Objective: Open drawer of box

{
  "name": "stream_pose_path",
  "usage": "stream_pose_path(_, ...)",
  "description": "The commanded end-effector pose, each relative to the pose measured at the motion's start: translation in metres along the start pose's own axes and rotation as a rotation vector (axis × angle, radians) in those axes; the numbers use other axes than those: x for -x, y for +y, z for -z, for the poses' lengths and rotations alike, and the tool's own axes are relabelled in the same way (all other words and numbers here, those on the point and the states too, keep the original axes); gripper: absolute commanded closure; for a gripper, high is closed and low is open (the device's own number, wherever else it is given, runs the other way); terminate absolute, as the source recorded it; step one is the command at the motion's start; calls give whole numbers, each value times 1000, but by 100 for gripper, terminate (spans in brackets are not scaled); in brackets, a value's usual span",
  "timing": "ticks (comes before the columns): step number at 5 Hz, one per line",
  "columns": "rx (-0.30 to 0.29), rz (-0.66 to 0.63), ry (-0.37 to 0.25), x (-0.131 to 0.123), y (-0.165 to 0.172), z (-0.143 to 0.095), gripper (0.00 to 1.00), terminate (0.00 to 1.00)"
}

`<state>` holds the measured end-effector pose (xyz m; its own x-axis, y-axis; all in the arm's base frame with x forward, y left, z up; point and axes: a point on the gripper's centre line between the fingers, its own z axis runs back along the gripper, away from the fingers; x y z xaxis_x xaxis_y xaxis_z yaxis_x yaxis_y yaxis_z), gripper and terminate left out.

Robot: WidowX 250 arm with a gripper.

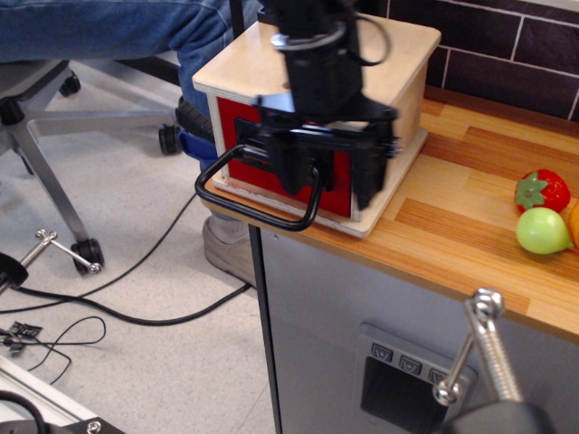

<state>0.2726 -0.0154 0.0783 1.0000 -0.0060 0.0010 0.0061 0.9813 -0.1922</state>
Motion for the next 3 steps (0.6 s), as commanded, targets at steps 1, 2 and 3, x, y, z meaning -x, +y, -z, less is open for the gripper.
stream_pose_path(1, -96, 101, -141, -19, 52, -1, 0, 0)
stream_pose_path(2, -132, 106, -151, -22, 67, 5, 0, 0)
stream_pose_path(3, -153, 122, -149, -17, 70, 18, 0, 0)
